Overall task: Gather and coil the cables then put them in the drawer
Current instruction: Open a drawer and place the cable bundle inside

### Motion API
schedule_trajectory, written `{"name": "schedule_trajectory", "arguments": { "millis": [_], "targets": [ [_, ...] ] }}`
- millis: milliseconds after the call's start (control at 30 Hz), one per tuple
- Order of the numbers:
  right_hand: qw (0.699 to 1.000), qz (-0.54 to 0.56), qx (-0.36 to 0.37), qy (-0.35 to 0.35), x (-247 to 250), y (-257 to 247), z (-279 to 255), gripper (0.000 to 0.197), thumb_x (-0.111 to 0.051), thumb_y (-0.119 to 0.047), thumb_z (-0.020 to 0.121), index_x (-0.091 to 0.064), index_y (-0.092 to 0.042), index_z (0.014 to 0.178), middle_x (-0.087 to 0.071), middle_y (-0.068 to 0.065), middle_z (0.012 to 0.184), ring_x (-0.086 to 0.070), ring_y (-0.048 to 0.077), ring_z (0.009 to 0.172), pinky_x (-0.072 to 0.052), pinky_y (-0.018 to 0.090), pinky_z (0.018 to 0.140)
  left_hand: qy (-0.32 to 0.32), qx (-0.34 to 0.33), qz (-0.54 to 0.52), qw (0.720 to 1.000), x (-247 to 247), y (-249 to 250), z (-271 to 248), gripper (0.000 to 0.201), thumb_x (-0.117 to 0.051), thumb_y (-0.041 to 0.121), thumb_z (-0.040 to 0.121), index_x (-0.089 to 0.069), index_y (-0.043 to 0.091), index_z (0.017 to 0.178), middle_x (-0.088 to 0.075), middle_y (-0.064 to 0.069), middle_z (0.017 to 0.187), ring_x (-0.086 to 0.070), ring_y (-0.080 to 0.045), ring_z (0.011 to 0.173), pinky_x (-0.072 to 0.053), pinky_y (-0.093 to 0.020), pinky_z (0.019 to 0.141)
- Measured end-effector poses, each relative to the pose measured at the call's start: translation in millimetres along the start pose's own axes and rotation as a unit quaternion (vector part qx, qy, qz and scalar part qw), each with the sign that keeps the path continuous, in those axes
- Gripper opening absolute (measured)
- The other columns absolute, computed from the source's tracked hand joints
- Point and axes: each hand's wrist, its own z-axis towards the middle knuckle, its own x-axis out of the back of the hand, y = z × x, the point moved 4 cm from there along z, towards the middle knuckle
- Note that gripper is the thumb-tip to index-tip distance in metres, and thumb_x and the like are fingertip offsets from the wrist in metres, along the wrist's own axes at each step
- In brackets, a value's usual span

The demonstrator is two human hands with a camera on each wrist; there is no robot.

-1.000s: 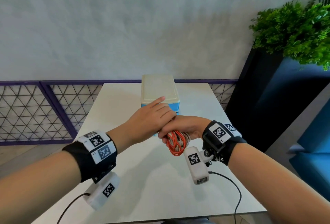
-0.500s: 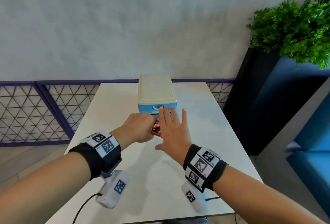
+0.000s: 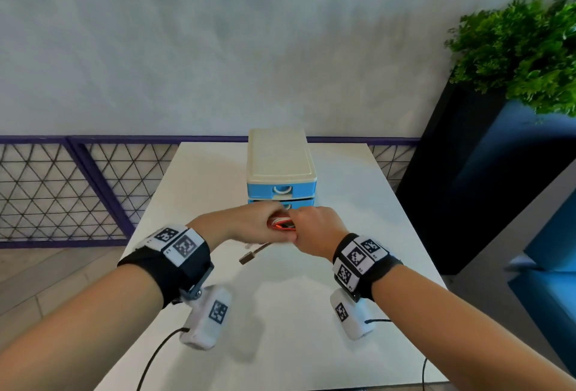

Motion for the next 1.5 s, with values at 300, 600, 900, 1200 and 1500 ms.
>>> {"name": "schedule_trajectory", "arguments": {
  "millis": [300, 600, 900, 1200, 1500],
  "targets": [
    [0.998, -0.037, -0.032, -0.045, 2, 20, 40, 0.058, -0.05, -0.023, 0.087, -0.035, -0.02, 0.143, -0.067, 0.006, 0.104, -0.065, 0.028, 0.085, -0.041, 0.03, 0.062, 0.156, -0.009, 0.149, 0.976, 45, -43, 41, 0.052, -0.043, -0.01, 0.086, -0.049, 0.015, 0.132, -0.046, 0.0, 0.139, -0.044, -0.018, 0.127, -0.039, -0.036, 0.105],
    [0.99, 0.071, -0.045, -0.116, 14, 28, 47, 0.025, -0.055, -0.03, 0.081, -0.053, -0.023, 0.105, -0.065, -0.002, 0.091, -0.06, 0.022, 0.078, -0.045, 0.029, 0.065, 0.168, -0.049, 0.163, 0.971, 54, -53, 47, 0.058, -0.05, -0.016, 0.075, -0.06, 0.02, 0.119, -0.056, 0.004, 0.123, -0.055, -0.017, 0.112, -0.049, -0.039, 0.09],
    [0.953, 0.218, -0.082, -0.192, 70, 42, 21, 0.018, -0.065, -0.022, 0.078, -0.059, -0.017, 0.095, -0.062, -0.001, 0.075, -0.056, 0.013, 0.058, -0.048, 0.023, 0.053, 0.144, 0.025, 0.143, 0.979, 60, -42, 49, 0.045, -0.072, 0.026, 0.077, -0.056, 0.02, 0.119, -0.054, 0.004, 0.113, -0.058, -0.021, 0.103, -0.053, -0.035, 0.075],
    [0.95, 0.134, -0.23, -0.162, 67, 55, 18, 0.011, -0.053, -0.019, 0.08, -0.054, -0.009, 0.08, -0.063, 0.004, 0.067, -0.061, 0.017, 0.052, -0.052, 0.025, 0.051, 0.036, 0.012, 0.136, 0.99, 51, -50, 43, 0.113, -0.083, 0.06, 0.045, -0.034, 0.019, 0.137, -0.04, 0.004, 0.13, -0.042, -0.02, 0.123, -0.04, -0.044, 0.102],
    [0.954, -0.11, -0.126, -0.249, 59, 27, 23, 0.012, -0.048, -0.025, 0.088, -0.052, -0.014, 0.086, -0.048, -0.002, 0.069, -0.044, 0.012, 0.057, -0.046, 0.028, 0.069, 0.079, 0.0, 0.125, 0.989, 65, -45, 40, 0.056, -0.074, 0.026, 0.079, -0.052, 0.016, 0.13, -0.05, -0.001, 0.131, -0.047, -0.018, 0.12, -0.038, -0.03, 0.1]
  ]
}}
